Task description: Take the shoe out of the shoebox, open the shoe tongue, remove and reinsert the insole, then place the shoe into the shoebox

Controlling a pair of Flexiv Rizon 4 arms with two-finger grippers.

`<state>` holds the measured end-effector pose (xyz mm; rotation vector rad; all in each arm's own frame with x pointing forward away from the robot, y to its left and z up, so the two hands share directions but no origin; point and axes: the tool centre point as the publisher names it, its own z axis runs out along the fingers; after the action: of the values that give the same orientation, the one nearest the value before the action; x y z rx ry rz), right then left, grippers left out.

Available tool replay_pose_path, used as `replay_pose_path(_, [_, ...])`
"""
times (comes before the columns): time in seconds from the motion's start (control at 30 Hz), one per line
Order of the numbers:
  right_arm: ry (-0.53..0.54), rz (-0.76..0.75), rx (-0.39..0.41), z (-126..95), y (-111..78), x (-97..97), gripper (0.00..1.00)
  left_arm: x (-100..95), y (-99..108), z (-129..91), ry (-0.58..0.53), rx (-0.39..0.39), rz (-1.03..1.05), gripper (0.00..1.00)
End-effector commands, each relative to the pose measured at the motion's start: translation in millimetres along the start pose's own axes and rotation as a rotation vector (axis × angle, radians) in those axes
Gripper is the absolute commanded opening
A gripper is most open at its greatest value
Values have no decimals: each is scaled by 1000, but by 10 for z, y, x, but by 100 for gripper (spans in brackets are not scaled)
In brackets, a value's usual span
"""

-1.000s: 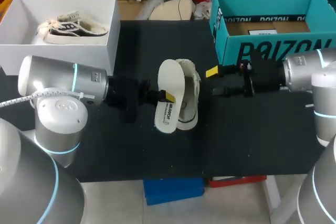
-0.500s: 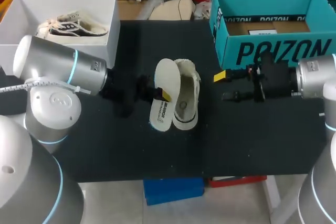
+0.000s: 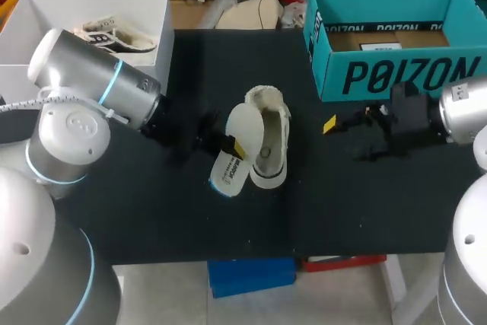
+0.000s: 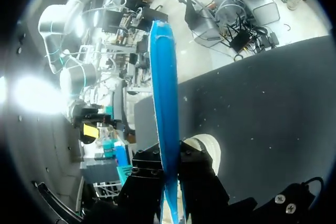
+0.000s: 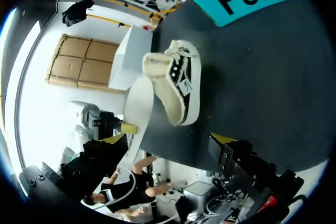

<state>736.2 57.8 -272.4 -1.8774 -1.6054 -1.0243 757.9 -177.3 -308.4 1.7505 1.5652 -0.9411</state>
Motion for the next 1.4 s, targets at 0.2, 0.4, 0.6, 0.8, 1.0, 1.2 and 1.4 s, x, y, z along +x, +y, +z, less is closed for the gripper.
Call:
replay_pose_path(0.2, [-136,23,-67,-502,-442,-4,100,-58,-51,91,103,111,-32,0])
replay_pose_path(0.4, [-128,-27,-72,-601,-472,24,100,-44,-118,139,127,176,-65,0])
replay_pose_path(0.6, [-128,-27,-72,-601,-472,24,100,-38,-140,176,170,238,-102,0])
replay_pose_path(0.8, [-128,-27,-72,-601,-472,24,100,-29,-155,266,179,313,-159,0])
replay_pose_path(1.0, [-128,-27,-72,-601,-472,24,100,3,-70,398,210,319,-196,0])
replay_pose_path(1.2, [-128,-27,-72,-601,-472,24,100,43,91,542,198,319,-217,0])
replay_pose_path(1.4, [-128,-27,-72,-601,-472,24,100,111,242,687,180,312,-250,0])
